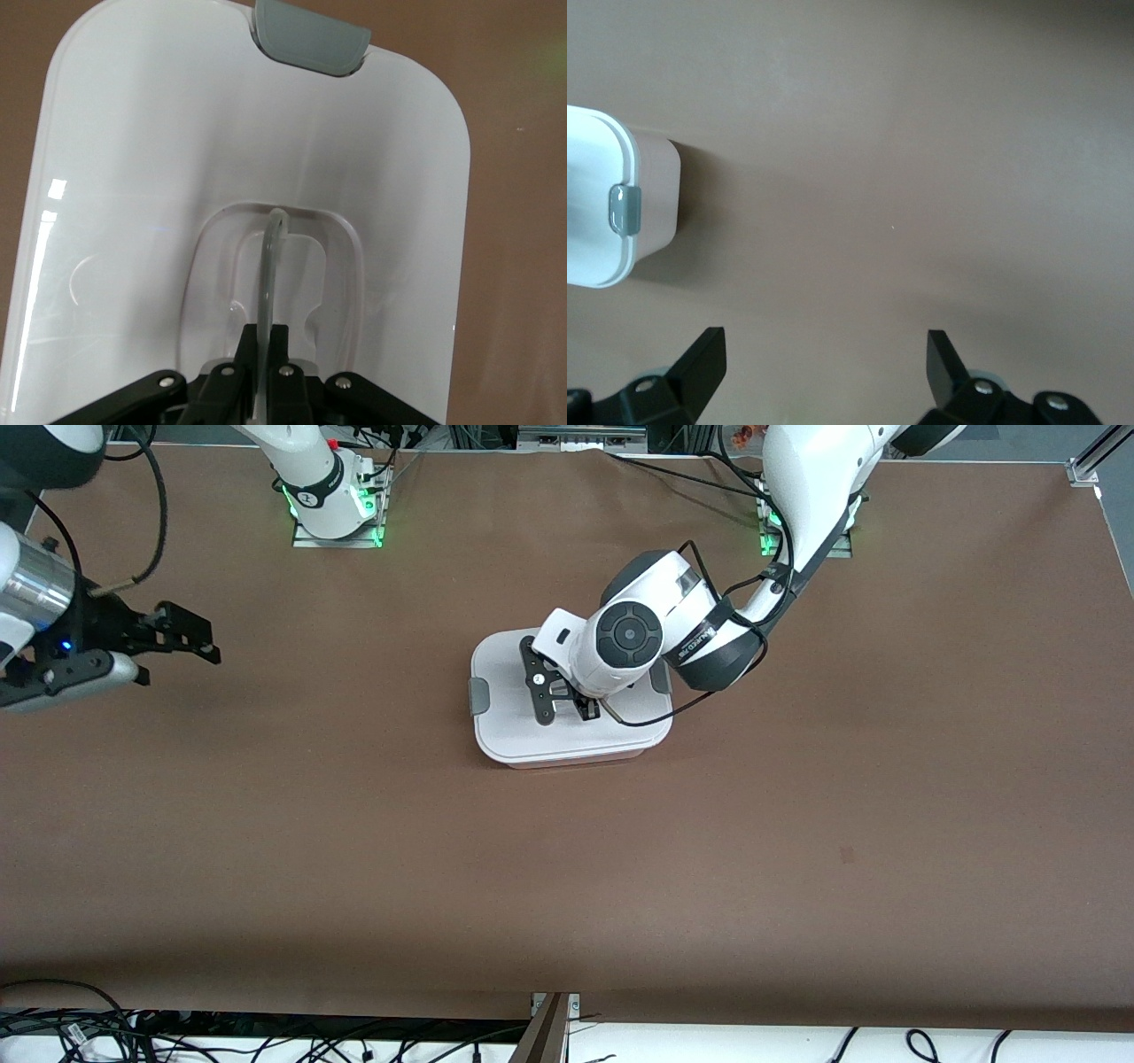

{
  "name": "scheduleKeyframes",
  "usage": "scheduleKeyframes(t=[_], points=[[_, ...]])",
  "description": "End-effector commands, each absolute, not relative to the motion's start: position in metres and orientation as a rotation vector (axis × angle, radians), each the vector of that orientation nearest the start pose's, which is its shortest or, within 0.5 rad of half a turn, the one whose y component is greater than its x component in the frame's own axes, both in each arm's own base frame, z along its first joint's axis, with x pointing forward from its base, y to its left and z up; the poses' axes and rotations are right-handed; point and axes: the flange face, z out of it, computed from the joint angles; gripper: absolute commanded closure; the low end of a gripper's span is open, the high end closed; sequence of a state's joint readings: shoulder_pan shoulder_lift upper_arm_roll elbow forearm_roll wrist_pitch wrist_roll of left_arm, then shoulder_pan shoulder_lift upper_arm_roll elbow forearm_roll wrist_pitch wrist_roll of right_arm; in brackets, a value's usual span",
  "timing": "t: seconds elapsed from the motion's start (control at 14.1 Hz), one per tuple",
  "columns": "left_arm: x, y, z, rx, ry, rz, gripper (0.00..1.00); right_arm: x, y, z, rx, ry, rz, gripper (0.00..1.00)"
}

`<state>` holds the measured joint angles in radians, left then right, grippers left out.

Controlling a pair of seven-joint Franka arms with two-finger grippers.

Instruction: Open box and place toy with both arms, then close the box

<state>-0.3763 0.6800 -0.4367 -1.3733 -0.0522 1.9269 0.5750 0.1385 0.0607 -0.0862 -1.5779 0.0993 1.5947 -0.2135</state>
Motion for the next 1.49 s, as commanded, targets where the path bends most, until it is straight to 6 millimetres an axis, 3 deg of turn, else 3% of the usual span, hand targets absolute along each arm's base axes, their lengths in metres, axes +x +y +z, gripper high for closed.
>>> scheduleKeyframes(t=[0.0,0.07,0.14,0.28,0.57,0.71,0.85,1.21,1.35,1.42], points=[[0.535,-0.472,0.330,-2.746,2.032,0.184,1.00,0.535,0.047,0.598,-3.068,-0.327,0.064,0.00],[0.534,-0.471,0.329,-2.745,2.031,0.198,0.75,0.533,0.053,0.602,-3.074,-0.344,0.051,0.00],[0.535,-0.470,0.330,-2.744,2.027,0.203,0.01,0.534,0.053,0.606,-3.074,-0.347,0.036,0.00],[0.536,-0.464,0.351,-2.735,2.019,0.190,0.00,0.537,0.053,0.609,-3.075,-0.355,0.015,0.00],[0.528,-0.435,0.444,-2.774,1.715,0.178,0.00,0.546,0.047,0.615,-3.119,-0.353,-0.012,0.00],[0.527,-0.403,0.479,-2.714,1.558,0.202,0.00,0.548,0.049,0.611,-3.119,-0.346,-0.003,0.00],[0.550,-0.345,0.512,-2.701,1.374,0.169,0.00,0.551,0.046,0.612,-3.118,-0.355,-0.005,0.00],[0.601,-0.165,0.570,-2.904,0.866,0.148,0.00,0.556,0.040,0.616,-3.119,-0.322,-0.017,0.00],[0.608,-0.116,0.591,-2.949,0.756,0.112,0.00,0.558,0.041,0.612,-3.114,-0.313,-0.013,0.00],[0.605,-0.109,0.597,-3.000,0.730,0.098,0.00,0.559,0.040,0.612,-3.113,-0.308,-0.013,0.00]])
